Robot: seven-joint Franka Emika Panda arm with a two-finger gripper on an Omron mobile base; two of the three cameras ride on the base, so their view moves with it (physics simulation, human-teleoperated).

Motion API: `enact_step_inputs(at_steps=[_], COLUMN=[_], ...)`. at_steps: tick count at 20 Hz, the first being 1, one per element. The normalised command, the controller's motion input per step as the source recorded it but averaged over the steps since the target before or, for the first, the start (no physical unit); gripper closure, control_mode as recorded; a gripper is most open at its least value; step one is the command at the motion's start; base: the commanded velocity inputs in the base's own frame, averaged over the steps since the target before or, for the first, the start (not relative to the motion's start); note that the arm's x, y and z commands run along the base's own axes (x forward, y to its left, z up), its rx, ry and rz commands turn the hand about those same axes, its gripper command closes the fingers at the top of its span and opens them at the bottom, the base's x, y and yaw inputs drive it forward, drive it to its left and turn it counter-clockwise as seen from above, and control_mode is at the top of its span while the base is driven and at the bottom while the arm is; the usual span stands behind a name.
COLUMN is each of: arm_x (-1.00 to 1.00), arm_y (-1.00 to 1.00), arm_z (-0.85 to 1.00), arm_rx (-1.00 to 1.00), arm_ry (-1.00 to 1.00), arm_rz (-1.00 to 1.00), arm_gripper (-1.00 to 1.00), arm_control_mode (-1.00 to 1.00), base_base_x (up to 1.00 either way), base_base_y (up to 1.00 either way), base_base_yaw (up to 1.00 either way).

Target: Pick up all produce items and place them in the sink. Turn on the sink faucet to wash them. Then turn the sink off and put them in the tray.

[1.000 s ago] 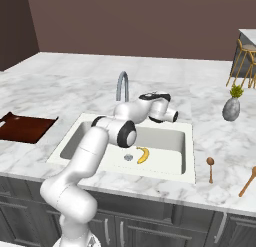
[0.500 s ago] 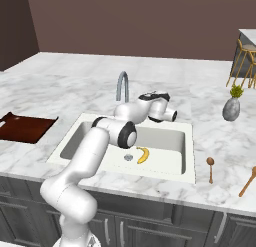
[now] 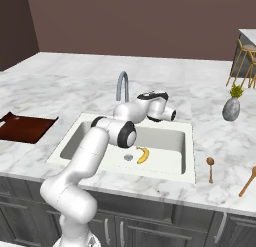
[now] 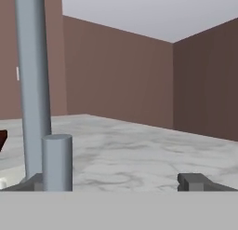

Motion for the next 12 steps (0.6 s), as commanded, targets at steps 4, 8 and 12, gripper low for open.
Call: enact_step_inputs(at_steps=[4, 8, 12], arm_x=[0.0, 0.0, 0.0], arm_y=[0.27, 0.16, 0.0], arm_z=[-0.08, 0.0, 0.0], arm_rx=[-0.02, 0.0, 0.0], arm_ry=[0.0, 0.0, 0.0], arm_rz=[0.0, 0.0, 0.0], arm_gripper=[1.0, 1.0, 1.0], arm_control_mode=[-1.0, -1.0, -1.0], base_base_x=[0.0, 0.0, 0.0], base_base_y=[0.0, 0.0, 0.0], base_base_yaw=[0.0, 0.0, 0.0])
